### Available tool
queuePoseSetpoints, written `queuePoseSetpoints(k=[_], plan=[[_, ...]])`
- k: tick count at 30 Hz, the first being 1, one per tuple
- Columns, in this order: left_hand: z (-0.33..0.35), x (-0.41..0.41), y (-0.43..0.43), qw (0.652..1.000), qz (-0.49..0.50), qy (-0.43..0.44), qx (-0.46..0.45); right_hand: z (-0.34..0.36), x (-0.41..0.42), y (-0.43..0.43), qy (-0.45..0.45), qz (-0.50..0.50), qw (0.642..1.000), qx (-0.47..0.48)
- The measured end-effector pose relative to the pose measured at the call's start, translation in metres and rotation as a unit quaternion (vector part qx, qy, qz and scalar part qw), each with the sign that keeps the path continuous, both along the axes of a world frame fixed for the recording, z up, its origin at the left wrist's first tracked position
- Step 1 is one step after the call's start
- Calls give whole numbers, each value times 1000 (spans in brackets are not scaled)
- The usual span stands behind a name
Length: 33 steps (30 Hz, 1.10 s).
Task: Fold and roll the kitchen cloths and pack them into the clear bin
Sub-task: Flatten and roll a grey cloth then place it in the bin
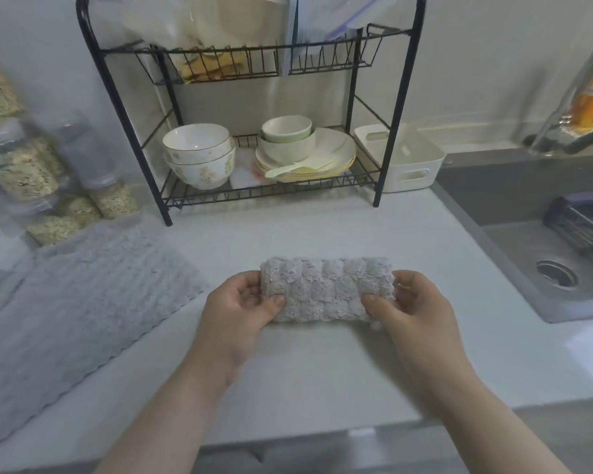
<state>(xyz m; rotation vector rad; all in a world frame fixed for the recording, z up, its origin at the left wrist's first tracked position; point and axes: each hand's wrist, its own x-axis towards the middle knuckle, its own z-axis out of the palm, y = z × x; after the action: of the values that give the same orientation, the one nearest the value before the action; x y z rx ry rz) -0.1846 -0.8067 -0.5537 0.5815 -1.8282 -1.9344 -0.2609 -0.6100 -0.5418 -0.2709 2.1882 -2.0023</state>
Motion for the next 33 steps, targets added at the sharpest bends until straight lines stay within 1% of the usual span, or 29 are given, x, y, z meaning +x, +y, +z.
queuePoseSetpoints(k=[1, 4, 6, 9, 11, 13, 14, 16, 19, 22, 24, 26, 29, 33], plan=[[3, -2, 1, 1000, 4, -14, -8, 3, -1, 1, -14, 0, 1000, -1], [13, -3, 2, 997, 6, -81, -11, 14, -2, -2, -55, 8, 998, 38], [24, -7, 0, 992, -1, -123, 31, 25, -5, -6, -93, 19, 993, 71], [50, -12, 2, 977, -9, -172, 122, 43, -7, -11, -176, 21, 982, 71], [73, -15, 5, 966, -9, -174, 193, 61, -5, -11, -207, 23, 975, 75], [99, -17, 6, 956, -6, -155, 248, 85, 0, -9, -218, 5, 974, 66], [113, -18, 6, 954, -11, -140, 263, 100, 4, -7, -220, -8, 974, 49], [143, -19, 8, 959, -44, -108, 258, 133, 11, 2, -228, -27, 973, -9], [182, -23, 18, 967, -130, -61, 211, 178, 20, 31, -206, -39, 976, -53], [208, -40, 44, 964, -210, -52, 152, 215, 26, 76, -169, -80, 980, -73], [222, -57, 76, 956, -261, -46, 126, 232, 31, 113, -147, -124, 978, -83], [233, -76, 117, 941, -314, -34, 122, 244, 38, 153, -128, -175, 971, -96], [248, -105, 195, 903, -410, -20, 125, 253, 52, 219, -102, -250, 955, -122], [263, -136, 322, 849, -499, -28, 168, 262, 65, 315, -69, -359, 917, -161]])
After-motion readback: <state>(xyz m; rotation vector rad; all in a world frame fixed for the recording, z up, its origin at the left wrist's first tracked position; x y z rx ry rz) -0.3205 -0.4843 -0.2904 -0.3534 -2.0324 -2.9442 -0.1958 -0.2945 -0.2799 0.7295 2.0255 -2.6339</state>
